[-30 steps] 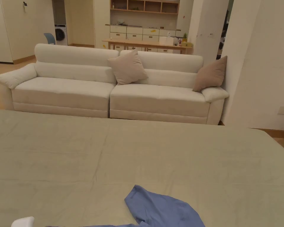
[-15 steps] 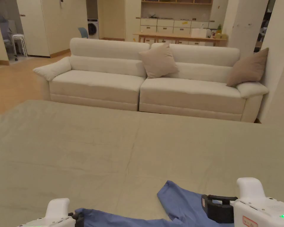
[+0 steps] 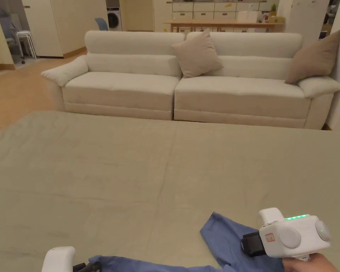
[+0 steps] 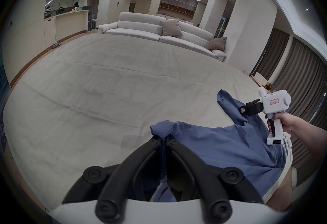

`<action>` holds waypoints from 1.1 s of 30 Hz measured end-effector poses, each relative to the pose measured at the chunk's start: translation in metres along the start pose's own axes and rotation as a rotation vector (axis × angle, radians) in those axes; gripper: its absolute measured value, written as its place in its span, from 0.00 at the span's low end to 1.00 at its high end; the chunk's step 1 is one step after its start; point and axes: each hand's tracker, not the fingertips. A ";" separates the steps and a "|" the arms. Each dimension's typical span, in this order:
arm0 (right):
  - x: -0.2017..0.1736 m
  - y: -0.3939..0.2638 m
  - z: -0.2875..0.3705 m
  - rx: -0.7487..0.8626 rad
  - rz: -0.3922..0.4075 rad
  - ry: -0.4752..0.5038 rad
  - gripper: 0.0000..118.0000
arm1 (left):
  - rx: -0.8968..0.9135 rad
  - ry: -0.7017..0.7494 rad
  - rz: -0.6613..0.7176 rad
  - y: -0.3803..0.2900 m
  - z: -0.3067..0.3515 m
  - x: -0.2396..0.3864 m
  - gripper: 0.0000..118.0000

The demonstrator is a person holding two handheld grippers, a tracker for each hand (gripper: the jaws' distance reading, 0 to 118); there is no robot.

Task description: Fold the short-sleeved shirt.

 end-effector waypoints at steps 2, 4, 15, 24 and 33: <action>-0.011 -0.001 0.021 0.052 0.001 -0.006 0.76 | -0.004 0.005 -0.011 0.001 -0.002 -0.001 0.02; -0.017 -0.001 0.036 0.060 -0.023 0.027 0.31 | -0.003 0.004 -0.012 -0.001 -0.002 -0.001 0.02; 0.015 -0.015 0.103 0.257 -0.137 0.074 0.01 | 0.105 -0.024 0.055 0.017 0.032 0.012 0.02; 0.035 -0.084 0.315 0.618 -0.254 0.057 0.01 | 0.372 -0.114 0.058 0.067 0.152 0.041 0.02; 0.031 -0.175 0.539 1.035 -0.370 0.048 0.01 | 0.605 -0.154 -0.020 0.103 0.306 0.061 0.02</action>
